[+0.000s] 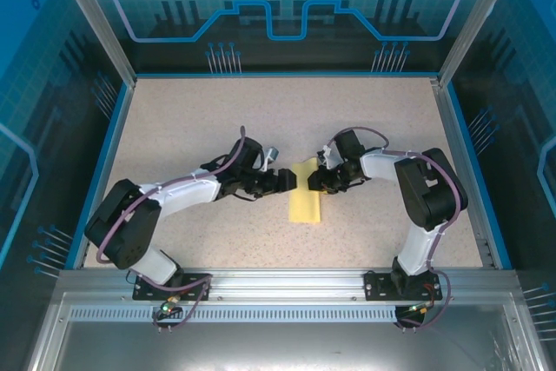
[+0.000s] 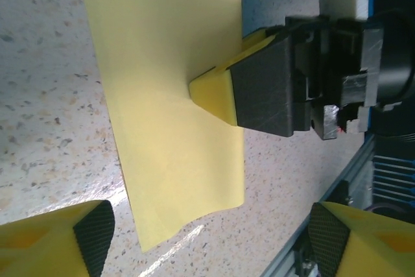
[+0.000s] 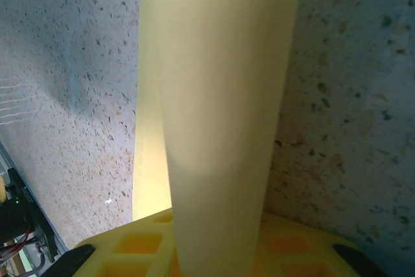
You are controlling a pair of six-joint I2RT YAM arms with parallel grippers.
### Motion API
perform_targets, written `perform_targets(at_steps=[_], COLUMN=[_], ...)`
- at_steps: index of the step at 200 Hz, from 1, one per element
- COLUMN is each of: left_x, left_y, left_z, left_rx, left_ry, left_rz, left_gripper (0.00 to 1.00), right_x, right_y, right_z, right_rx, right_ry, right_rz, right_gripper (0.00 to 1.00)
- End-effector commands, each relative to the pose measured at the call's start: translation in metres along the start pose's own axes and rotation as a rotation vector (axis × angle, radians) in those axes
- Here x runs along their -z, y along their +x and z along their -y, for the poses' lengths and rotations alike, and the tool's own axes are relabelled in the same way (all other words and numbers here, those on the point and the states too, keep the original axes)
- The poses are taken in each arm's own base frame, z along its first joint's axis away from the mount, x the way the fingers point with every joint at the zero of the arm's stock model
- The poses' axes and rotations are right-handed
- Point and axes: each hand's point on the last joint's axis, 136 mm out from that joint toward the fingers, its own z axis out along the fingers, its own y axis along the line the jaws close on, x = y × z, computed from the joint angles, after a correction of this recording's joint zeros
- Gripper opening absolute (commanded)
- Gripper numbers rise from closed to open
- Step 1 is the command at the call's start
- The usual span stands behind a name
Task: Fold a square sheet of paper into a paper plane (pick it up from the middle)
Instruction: Fold the square sheet of paper in half at the center of the table.
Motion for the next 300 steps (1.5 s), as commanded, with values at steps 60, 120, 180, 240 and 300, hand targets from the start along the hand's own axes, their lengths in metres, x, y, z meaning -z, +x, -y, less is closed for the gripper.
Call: perform_targets(at_steps=[60,120,180,240,300], left_x=[-0.04,-0.061,-0.072,-0.075,-0.078], left_y=[0.009,0.02,0.033,0.032,0.028], left_z=[-0.013,-0.024,-0.038,-0.04,-0.03], left_rx=[-0.104,-0.17,-0.182,-0.196,-0.192], left_ry=[-0.15,-0.241,-0.284,-0.288,-0.25], left_rz=[-0.042,-0.07,-0.111,-0.117,-0.109], left_gripper=[0.49,0.44,0.33,0.31,0.32], right_x=[0.005,0.008,0.015,0.028,0.027], right_y=[0.007,0.005,0.003,0.008,0.019], right_z=[0.006,0.004,0.001,0.011,0.013], right_rx=[-0.011,-0.01,0.002,-0.002,0.014], right_ry=[0.003,0.007,0.018,0.117,0.189], right_rz=[-0.009,0.003,0.028,0.063,0.071], right_gripper=[0.28,0.3,0.35,0.46,0.48])
